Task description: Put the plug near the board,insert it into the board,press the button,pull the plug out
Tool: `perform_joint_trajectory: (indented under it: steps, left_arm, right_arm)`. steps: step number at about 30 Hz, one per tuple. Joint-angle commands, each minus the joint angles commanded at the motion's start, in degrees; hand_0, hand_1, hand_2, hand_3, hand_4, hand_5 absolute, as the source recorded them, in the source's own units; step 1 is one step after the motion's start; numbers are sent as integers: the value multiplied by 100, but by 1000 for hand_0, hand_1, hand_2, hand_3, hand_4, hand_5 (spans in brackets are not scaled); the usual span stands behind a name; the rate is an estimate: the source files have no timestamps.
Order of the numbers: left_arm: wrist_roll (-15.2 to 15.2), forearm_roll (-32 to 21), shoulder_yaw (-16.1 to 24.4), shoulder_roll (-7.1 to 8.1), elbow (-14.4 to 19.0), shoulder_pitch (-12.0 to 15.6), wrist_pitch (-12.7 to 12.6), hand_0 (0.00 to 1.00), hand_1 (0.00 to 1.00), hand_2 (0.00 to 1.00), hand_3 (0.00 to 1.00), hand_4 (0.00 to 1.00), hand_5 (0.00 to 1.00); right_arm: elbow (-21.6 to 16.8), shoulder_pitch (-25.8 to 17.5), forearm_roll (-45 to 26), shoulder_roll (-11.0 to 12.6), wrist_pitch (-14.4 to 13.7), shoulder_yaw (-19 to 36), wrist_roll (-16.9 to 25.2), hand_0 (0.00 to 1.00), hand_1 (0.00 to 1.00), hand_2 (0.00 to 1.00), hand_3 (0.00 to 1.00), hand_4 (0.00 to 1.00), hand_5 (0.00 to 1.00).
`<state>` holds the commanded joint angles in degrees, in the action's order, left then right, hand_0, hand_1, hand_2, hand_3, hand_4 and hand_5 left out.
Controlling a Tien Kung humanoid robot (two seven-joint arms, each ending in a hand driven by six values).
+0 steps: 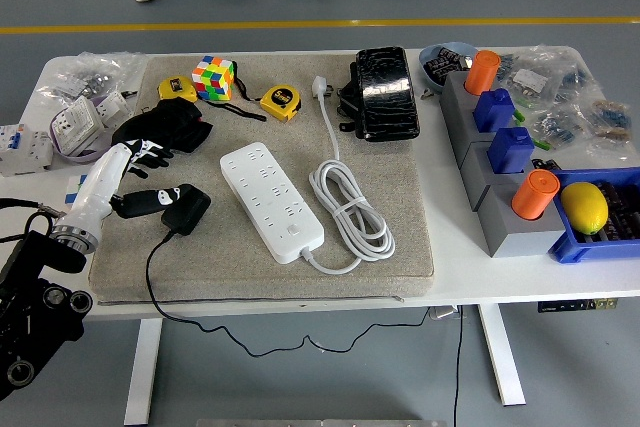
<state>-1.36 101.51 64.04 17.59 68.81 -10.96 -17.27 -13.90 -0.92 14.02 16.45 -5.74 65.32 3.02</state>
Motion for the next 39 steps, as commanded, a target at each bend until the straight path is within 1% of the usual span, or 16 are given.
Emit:
perform_joint_trajectory:
  steps: [1, 7, 8, 13, 14, 17, 19, 20, 22, 25, 26, 31, 32, 37, 38, 39]
  left_arm:
    - [-41, 24, -12, 0, 0, 2, 8, 665, 739, 759, 735, 998, 502]
    - [-237, 167, -149, -20, 22, 23, 56, 665, 739, 759, 735, 998, 502]
    - [-268, 197, -185, -27, 37, 19, 57, 668, 729, 743, 736, 998, 528]
    - [-444, 331, -373, -45, 91, -26, 2, 668, 729, 743, 736, 998, 528]
    - [-474, 391, -412, -52, 92, -39, -28, 614, 660, 665, 738, 998, 520]
    - [-654, 746, -489, -102, 45, -83, -113, 614, 660, 665, 738, 998, 520]
    - [-918, 1090, -512, -155, 5, -124, -134, 614, 660, 665, 738, 998, 520]
    - [-1080, 1291, -520, -177, -12, -142, -139, 508, 553, 536, 686, 998, 426]
    - [-1292, 1534, -542, -200, -31, -171, -149, 508, 553, 536, 686, 998, 426]
    - [-1552, 1697, -582, -230, -77, -214, -183, 508, 553, 536, 686, 998, 426]
    - [-1598, 1724, -582, -236, -85, -221, -187, 443, 470, 477, 665, 998, 415]
    - [-1661, 1687, -610, -231, -46, -248, -255, 443, 470, 477, 665, 998, 415]
    - [-1655, 1669, -612, -230, -39, -256, -265, 328, 337, 410, 561, 998, 386]
    - [-1681, 1619, -642, -237, -33, -288, -249, 328, 337, 410, 561, 998, 386]
    - [-1687, 1610, -653, -242, -37, -293, -238, 272, 282, 392, 526, 998, 364]
    - [-1696, 1607, -658, -245, -36, -294, -223, 272, 282, 392, 526, 998, 364]
  right_arm:
    - [0, -1, -1, -1, 0, -2, -1, 477, 544, 538, 505, 820, 359]
    - [-2, -11, 14, -8, 1, 16, 1, 477, 544, 538, 505, 820, 359]
    - [-3, -10, 19, -12, 0, 30, 3, 477, 544, 538, 504, 820, 361]
    - [-6, -3, 32, -21, 2, 58, 2, 477, 544, 538, 504, 820, 361]
    - [-8, -2, 38, -21, 1, 66, 3, 477, 544, 539, 505, 821, 362]
    - [-11, -1, 52, -24, -1, 79, 3, 477, 544, 539, 505, 821, 362]
    - [-11, -1, 53, -26, -2, 78, 3, 477, 544, 539, 505, 821, 362]
    - [-12, -1, 54, -26, -2, 79, 3, 476, 544, 539, 505, 821, 362]
    - [-13, -1, 61, -26, -2, 81, 4, 476, 544, 539, 505, 821, 362]
    - [-12, 0, 61, -22, -4, 77, 4, 476, 544, 539, 505, 821, 362]
    - [-14, 2, 64, -20, -4, 81, 4, 477, 544, 539, 505, 822, 363]
    - [-19, 1, 83, -22, -12, 114, 13, 477, 544, 539, 505, 822, 363]
    - [-20, 2, 83, -21, -12, 116, 14, 477, 544, 539, 504, 820, 364]
    - [-31, 9, 117, -20, -10, 139, 12, 477, 544, 539, 504, 820, 364]
    - [-32, 10, 122, -21, -9, 141, 12, 476, 544, 539, 504, 820, 363]
    - [-33, 10, 125, -22, -9, 144, 11, 476, 544, 539, 504, 820, 363]
